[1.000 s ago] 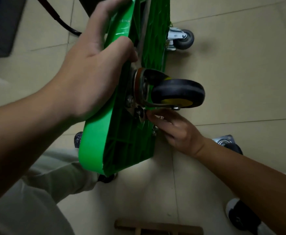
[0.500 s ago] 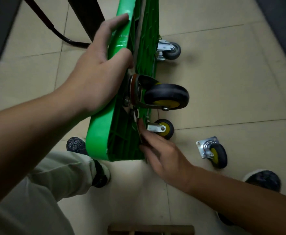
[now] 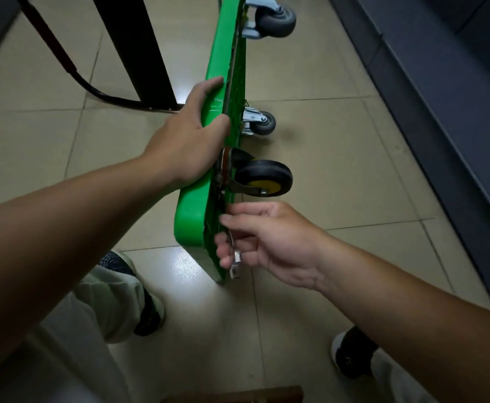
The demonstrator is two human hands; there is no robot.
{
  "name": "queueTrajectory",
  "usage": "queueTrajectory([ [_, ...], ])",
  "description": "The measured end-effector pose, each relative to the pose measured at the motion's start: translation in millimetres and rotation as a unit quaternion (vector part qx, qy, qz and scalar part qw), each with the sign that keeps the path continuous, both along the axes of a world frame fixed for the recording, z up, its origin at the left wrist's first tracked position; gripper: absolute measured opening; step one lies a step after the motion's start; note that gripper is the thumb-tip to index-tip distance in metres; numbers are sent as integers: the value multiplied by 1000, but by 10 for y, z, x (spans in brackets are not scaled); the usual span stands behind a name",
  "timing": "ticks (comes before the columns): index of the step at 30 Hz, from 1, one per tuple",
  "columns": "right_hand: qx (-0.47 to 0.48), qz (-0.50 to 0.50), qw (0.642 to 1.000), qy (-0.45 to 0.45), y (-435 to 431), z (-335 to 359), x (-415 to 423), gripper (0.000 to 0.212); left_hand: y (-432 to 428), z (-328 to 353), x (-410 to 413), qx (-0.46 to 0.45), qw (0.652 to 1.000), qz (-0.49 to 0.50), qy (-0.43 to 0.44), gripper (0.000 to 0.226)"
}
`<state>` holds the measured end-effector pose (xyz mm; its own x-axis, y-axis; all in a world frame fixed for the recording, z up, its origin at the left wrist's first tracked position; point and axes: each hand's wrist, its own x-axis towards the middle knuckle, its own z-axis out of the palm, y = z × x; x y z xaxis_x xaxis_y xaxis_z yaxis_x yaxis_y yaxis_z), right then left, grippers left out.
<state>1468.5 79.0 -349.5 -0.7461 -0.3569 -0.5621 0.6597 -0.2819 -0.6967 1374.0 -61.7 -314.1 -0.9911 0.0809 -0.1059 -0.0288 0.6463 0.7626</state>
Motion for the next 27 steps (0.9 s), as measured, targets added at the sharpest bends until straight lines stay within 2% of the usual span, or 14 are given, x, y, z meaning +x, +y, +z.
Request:
queueTrajectory([
  [4,54,-21,995,83,12,-217,320,48,-34,7,-24,-8,1000,-27,-3,63],
  [7,162,6,962,221,211,-528,543,58,-55,4,-38,-8,999,-37,-1,62],
  [9,252,34,903,346,401,-769,520,59,-60,-7,-49,-9,999,-38,-1,62],
  [11,323,49,820,470,507,-967,386,56,-54,-10,-56,-13,999,-35,-2,61],
  [13,347,37,769,535,526,-1114,220,52,-45,-10,-63,-16,999,-35,3,61],
  [17,353,22,720,597,451,-1327,-84,47,-48,-39,-84,-10,999,-32,12,60],
  [23,369,75,664,646,483,-1726,-369,52,-76,-104,-109,10,999,-26,27,60],
  [27,374,97,621,682,490,-1850,-500,46,-60,-115,-91,27,998,-37,32,61],
])
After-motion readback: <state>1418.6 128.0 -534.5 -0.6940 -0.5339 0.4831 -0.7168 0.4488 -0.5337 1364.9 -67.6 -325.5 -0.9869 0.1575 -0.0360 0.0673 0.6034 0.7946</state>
